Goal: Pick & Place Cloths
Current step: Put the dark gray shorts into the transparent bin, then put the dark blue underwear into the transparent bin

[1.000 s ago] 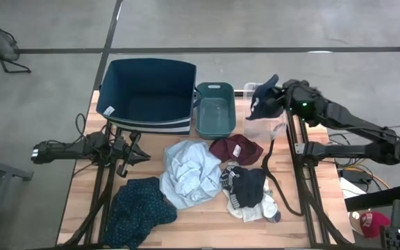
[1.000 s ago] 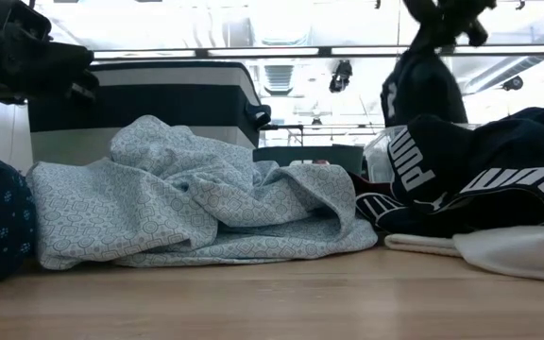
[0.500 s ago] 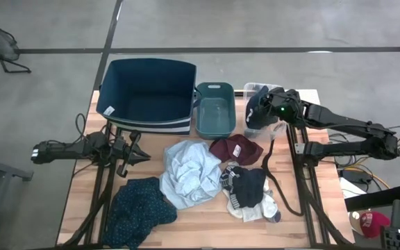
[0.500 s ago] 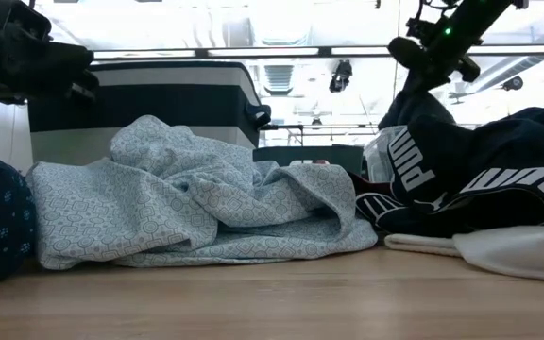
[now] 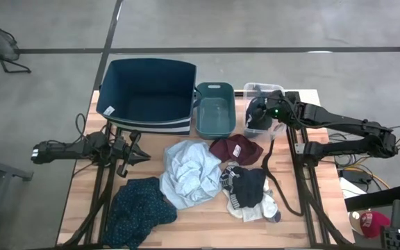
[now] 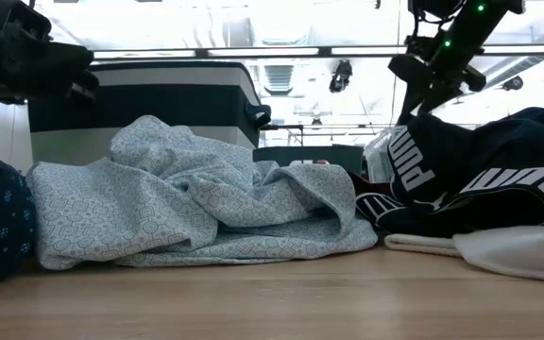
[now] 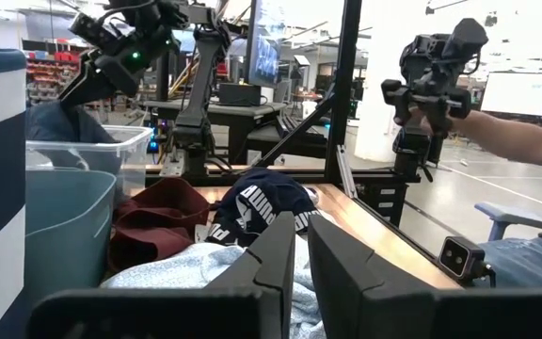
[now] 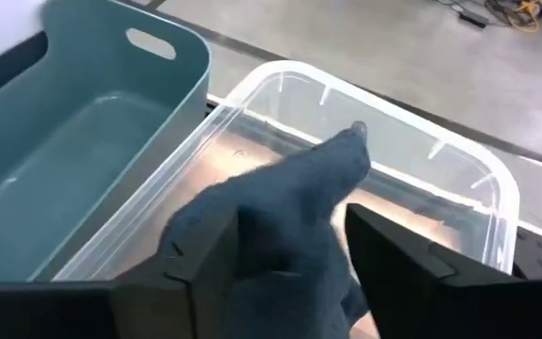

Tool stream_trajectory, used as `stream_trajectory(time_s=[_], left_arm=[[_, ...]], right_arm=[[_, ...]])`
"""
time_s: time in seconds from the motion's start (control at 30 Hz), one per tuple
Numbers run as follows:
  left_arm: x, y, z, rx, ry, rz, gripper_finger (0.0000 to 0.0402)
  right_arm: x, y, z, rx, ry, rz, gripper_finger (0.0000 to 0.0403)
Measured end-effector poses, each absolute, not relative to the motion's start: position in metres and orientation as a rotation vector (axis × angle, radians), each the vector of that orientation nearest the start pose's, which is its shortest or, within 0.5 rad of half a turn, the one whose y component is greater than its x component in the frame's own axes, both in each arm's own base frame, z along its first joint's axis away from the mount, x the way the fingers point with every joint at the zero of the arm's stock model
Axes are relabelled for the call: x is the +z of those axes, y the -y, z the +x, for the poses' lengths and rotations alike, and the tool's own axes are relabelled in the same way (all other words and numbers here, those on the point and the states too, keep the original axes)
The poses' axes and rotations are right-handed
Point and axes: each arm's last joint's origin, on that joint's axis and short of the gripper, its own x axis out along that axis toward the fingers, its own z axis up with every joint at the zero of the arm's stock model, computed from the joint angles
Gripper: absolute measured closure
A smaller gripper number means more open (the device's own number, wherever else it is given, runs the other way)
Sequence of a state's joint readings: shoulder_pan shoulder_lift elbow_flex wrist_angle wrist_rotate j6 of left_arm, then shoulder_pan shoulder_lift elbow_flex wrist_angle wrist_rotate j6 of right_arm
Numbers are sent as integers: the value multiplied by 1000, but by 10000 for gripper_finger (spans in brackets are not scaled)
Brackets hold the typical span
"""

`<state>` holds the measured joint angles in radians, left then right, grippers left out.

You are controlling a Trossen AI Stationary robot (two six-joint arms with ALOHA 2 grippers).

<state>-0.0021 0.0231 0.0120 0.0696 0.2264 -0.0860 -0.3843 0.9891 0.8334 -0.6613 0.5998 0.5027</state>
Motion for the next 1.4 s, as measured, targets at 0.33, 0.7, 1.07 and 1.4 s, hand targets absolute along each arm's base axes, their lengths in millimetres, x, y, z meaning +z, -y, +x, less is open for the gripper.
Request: stream_trajectory(time_s=[0.33,0.7,1.07,1.4], left_arm=[[172,7,98,-231,48,-79,362],[172,7,98,-231,48,-79,361],[172,7,98,-231,48,-79,360],[172,7,98,-231,48,-79,360]], right_arm=[[298,80,173,-890,-560,501,123],[292,38,188,-519,-679,410,103],[268,-37,205,-176,-842,263,140],[227,-80,228,-147,-1013,253,165]])
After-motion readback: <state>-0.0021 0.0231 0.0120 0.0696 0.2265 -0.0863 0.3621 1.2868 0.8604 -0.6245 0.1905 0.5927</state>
